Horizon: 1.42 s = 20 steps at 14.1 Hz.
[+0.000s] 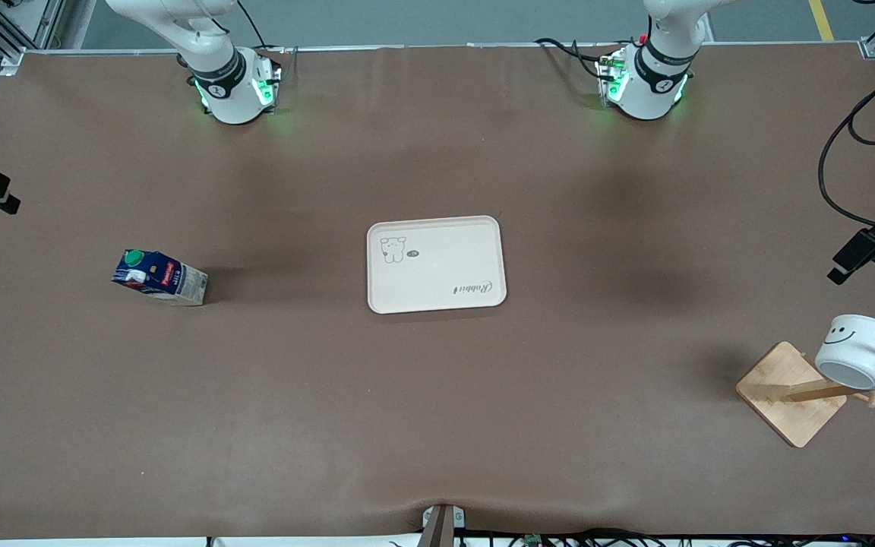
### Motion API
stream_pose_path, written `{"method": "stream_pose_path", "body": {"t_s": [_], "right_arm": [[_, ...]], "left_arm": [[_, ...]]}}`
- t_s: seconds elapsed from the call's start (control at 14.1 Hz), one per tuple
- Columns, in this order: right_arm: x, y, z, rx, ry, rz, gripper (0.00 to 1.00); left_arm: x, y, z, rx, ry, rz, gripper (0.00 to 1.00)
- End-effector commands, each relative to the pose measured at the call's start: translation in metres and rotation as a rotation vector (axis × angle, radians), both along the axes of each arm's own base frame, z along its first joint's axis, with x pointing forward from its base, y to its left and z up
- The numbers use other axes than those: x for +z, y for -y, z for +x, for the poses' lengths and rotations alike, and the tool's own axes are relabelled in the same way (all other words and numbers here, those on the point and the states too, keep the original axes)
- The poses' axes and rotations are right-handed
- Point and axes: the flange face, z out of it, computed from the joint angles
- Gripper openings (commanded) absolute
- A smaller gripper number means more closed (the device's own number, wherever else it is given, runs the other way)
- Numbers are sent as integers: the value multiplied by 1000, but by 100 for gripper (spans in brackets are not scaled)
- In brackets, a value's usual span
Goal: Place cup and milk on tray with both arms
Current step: 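Lift the white mug with the left gripper while the right gripper grasps the milk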
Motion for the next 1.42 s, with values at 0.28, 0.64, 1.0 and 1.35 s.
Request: {"method": "stream_pose_path", "body": {"t_s": [0.28,0.64,1.0,1.35], "right_arm": [[-53,2,32,-14,-88,-18,100],[-68,-3,40,-4,-113,-15,100],[-78,3,47,-16,-104,-11,100],[-81,-1,49,-12,-109,-11,100]], "left_arm": [[-29,-8,5,9,127,44,100],[-48,-20,30,-70,202,116,100],[-47,-14,51,-84,223,109,100],[-64,7,70,-110,270,104,93]]}}
